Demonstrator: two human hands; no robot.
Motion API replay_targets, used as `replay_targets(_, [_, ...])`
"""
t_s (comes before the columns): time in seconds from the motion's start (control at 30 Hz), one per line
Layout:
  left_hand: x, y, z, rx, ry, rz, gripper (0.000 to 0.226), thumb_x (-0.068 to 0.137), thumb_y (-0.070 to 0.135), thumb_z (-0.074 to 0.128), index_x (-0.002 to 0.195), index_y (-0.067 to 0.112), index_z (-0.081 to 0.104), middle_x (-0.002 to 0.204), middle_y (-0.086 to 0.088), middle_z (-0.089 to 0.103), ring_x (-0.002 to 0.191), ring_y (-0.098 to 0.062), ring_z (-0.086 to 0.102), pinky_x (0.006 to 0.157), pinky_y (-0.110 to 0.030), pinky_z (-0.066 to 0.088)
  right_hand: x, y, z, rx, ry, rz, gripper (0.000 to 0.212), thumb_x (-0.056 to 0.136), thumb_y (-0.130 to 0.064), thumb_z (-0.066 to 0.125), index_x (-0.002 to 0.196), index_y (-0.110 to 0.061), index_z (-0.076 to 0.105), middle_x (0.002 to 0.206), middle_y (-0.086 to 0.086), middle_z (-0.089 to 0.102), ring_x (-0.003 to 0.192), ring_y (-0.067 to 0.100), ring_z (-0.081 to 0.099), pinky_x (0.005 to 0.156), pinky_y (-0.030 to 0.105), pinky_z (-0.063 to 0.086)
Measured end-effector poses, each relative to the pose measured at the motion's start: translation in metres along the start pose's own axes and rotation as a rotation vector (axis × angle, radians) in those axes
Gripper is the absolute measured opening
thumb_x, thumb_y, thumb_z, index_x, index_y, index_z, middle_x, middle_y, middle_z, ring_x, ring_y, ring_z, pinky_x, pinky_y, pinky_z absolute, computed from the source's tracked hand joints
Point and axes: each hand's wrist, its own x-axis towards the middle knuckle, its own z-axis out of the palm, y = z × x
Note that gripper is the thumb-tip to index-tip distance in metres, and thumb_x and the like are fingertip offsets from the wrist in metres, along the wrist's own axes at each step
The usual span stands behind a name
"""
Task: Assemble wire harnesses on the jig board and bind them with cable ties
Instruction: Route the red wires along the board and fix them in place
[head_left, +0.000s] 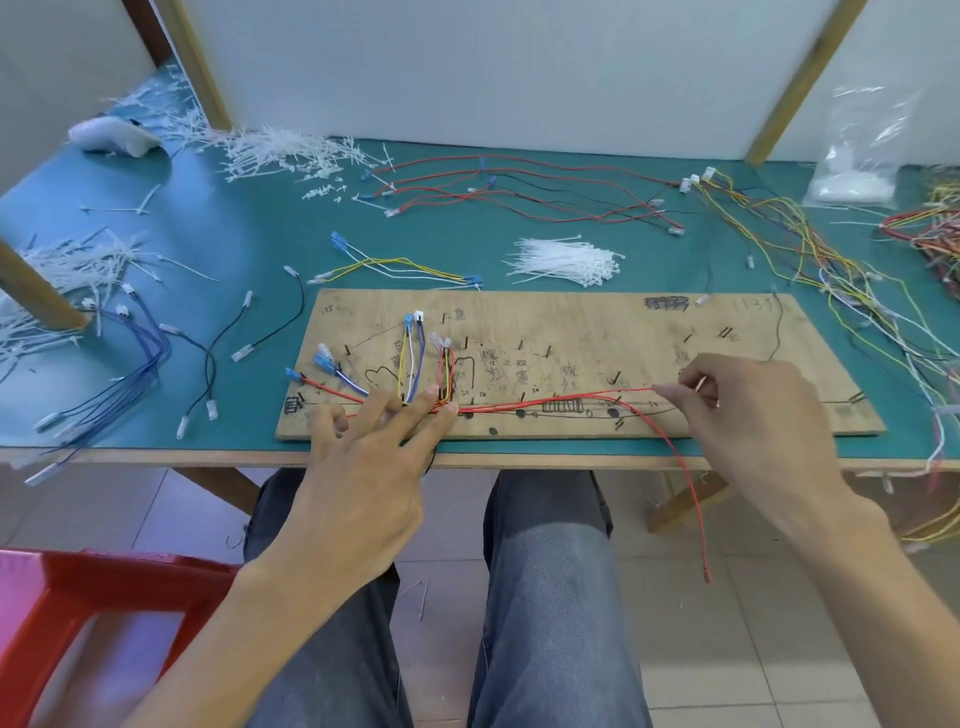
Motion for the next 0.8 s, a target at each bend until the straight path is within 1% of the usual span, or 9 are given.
replay_targets(0.1, [0.0, 0.0, 0.003, 0.001, 0.03, 0.011, 0.074, 0.074, 0.013, 0.074, 0.145, 0.024, 0.06, 0.147, 0.004, 0.061, 0.116, -0.026, 0.054, 0.082, -0.047, 0.033, -0.004, 0.005, 0.002, -0.064, 0.004, 0.117, 0.047, 0.087, -0.067, 0.071, 0.07, -0.023, 0.066, 0.068, 0.002, 0.065, 0.076, 0.036, 0.062, 0.064, 0.04, 0.052])
replay_targets(0.17, [0.0, 0.0, 0.006, -0.002, 0.047, 0.018, 0.074, 0.074, 0.013, 0.074, 0.146, 0.024, 0.059, 0.148, 0.003, 0.06, 0.115, -0.026, 0.053, 0.081, -0.047, 0.033, -0.005, 0.006, 0.004, -0.089, -0.016, 0.175, 0.054, 0.082, -0.073, 0.072, 0.064, -0.023, 0.062, 0.067, 0.004, 0.063, 0.074, 0.037, 0.062, 0.061, 0.037, 0.047])
replay_targets(0.3, [-0.001, -0.003, 0.012, -0.014, 0.082, 0.028, 0.076, 0.072, 0.012, 0.075, 0.146, 0.024, 0.058, 0.146, 0.002, 0.061, 0.115, -0.027, 0.053, 0.08, -0.049, 0.033, -0.009, 0.004, 0.0, -0.071, -0.033, 0.238, 0.06, 0.076, -0.081, 0.07, 0.063, -0.023, 0.062, 0.068, 0.003, 0.063, 0.074, 0.035, 0.062, 0.061, 0.035, 0.044])
replay_targets(0.4, [-0.001, -0.005, 0.017, -0.02, 0.096, 0.042, 0.082, 0.069, 0.013, 0.078, 0.147, 0.024, 0.056, 0.145, 0.0, 0.062, 0.115, -0.028, 0.054, 0.079, -0.049, 0.035, -0.013, 0.004, -0.014, -0.111, -0.005, 0.193, 0.061, 0.075, -0.084, 0.065, 0.064, -0.024, 0.064, 0.064, -0.003, 0.063, 0.071, 0.029, 0.06, 0.059, 0.032, 0.038])
replay_targets(0.5, [-0.001, -0.006, 0.019, -0.022, 0.102, 0.052, 0.084, 0.068, 0.013, 0.077, 0.149, 0.024, 0.055, 0.145, 0.001, 0.062, 0.114, -0.029, 0.054, 0.079, -0.049, 0.034, -0.025, 0.004, -0.032, -0.108, 0.096, 0.074, 0.048, 0.08, -0.075, 0.066, 0.067, -0.029, 0.068, 0.061, -0.014, 0.06, 0.067, 0.023, 0.055, 0.056, 0.029, 0.031])
replay_targets(0.57, [0.0, -0.006, 0.02, -0.018, 0.101, 0.051, 0.085, 0.068, 0.012, 0.077, 0.149, 0.024, 0.055, 0.145, 0.001, 0.061, 0.114, -0.029, 0.055, 0.079, -0.049, 0.034, -0.032, 0.003, -0.042, -0.076, 0.145, 0.005, 0.036, 0.086, -0.063, 0.07, 0.071, -0.031, 0.07, 0.063, -0.016, 0.06, 0.066, 0.022, 0.056, 0.055, 0.029, 0.034])
replay_targets(0.67, [0.0, -0.005, 0.021, -0.022, 0.102, 0.045, 0.086, 0.067, 0.012, 0.079, 0.149, 0.024, 0.055, 0.144, 0.0, 0.062, 0.115, -0.029, 0.055, 0.079, -0.051, 0.035, -0.037, -0.004, -0.051, 0.008, 0.169, -0.029, 0.026, 0.09, -0.049, 0.074, 0.076, -0.026, 0.072, 0.067, -0.012, 0.061, 0.068, 0.026, 0.059, 0.057, 0.036, 0.047])
replay_targets(0.73, [0.0, -0.005, 0.021, -0.017, 0.104, 0.045, 0.086, 0.067, 0.012, 0.08, 0.149, 0.024, 0.056, 0.144, 0.0, 0.063, 0.115, -0.029, 0.055, 0.08, -0.051, 0.035, -0.037, -0.008, -0.051, 0.015, 0.154, -0.016, 0.026, 0.093, -0.045, 0.072, 0.079, -0.023, 0.073, 0.069, -0.006, 0.063, 0.071, 0.03, 0.061, 0.06, 0.04, 0.05])
replay_targets(0.8, [0.001, -0.004, 0.019, -0.017, 0.106, 0.04, 0.086, 0.067, 0.011, 0.081, 0.148, 0.024, 0.057, 0.144, 0.0, 0.063, 0.115, -0.029, 0.055, 0.079, -0.051, 0.036, -0.032, -0.008, -0.046, -0.01, 0.137, 0.004, 0.027, 0.097, -0.044, 0.069, 0.082, -0.022, 0.072, 0.072, -0.001, 0.065, 0.074, 0.033, 0.062, 0.062, 0.041, 0.051])
